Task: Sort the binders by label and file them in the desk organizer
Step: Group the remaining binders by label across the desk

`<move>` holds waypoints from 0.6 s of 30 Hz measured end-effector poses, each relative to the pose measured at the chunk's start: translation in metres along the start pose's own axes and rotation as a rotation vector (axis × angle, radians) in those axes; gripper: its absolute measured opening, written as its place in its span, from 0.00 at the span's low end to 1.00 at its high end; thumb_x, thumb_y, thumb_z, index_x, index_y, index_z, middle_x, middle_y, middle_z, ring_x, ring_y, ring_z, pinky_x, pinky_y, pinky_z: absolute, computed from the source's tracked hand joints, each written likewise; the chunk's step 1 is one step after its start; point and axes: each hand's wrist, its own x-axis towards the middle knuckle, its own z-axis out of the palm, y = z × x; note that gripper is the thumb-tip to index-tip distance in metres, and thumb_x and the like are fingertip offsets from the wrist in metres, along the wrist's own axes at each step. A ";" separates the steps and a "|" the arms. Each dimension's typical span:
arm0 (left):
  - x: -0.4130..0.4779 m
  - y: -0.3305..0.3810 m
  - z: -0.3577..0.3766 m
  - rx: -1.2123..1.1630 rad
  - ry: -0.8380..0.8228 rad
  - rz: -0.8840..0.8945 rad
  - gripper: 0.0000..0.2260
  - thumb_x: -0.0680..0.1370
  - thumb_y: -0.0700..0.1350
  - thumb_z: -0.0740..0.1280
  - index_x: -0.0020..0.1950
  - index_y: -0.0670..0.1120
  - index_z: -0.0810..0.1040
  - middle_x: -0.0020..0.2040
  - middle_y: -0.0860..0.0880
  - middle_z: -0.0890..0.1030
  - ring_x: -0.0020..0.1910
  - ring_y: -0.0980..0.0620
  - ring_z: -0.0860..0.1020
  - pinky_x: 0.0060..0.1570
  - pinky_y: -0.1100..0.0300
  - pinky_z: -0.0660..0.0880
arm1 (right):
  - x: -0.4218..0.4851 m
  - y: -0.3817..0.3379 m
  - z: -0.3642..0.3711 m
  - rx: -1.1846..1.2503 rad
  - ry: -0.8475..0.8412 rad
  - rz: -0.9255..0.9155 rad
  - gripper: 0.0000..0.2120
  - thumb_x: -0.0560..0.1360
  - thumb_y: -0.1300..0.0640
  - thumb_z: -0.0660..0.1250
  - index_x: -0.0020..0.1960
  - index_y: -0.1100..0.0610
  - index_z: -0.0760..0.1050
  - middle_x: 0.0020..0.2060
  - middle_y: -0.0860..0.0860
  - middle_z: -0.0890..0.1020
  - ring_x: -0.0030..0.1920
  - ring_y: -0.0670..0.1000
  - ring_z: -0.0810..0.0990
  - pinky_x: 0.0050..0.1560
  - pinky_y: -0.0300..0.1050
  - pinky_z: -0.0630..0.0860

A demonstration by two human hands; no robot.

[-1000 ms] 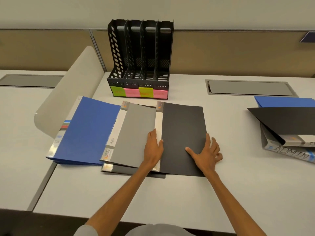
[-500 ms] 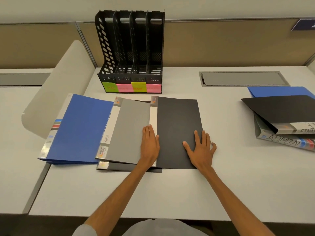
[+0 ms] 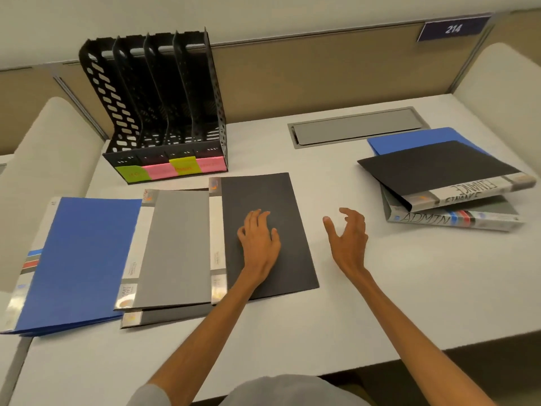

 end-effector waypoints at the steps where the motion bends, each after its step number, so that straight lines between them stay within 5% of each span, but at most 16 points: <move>1: 0.003 0.015 0.007 -0.013 -0.012 0.033 0.19 0.78 0.44 0.64 0.70 0.45 0.70 0.72 0.46 0.69 0.74 0.47 0.63 0.69 0.47 0.60 | 0.009 0.002 -0.013 0.023 0.047 -0.007 0.20 0.77 0.45 0.66 0.64 0.54 0.71 0.64 0.53 0.74 0.62 0.53 0.74 0.63 0.55 0.69; 13: 0.044 0.188 0.093 -0.255 -0.197 0.307 0.24 0.77 0.42 0.68 0.72 0.46 0.67 0.72 0.46 0.69 0.70 0.47 0.67 0.69 0.51 0.64 | 0.116 0.073 -0.158 -0.027 0.354 -0.060 0.11 0.79 0.53 0.64 0.59 0.57 0.74 0.58 0.54 0.75 0.59 0.50 0.73 0.58 0.48 0.75; 18: 0.052 0.229 0.126 -0.416 -0.268 0.177 0.25 0.80 0.41 0.65 0.75 0.48 0.62 0.75 0.48 0.65 0.73 0.48 0.66 0.70 0.59 0.63 | 0.158 0.114 -0.211 -0.126 0.345 0.042 0.13 0.81 0.57 0.61 0.64 0.57 0.73 0.63 0.56 0.73 0.65 0.54 0.71 0.61 0.50 0.74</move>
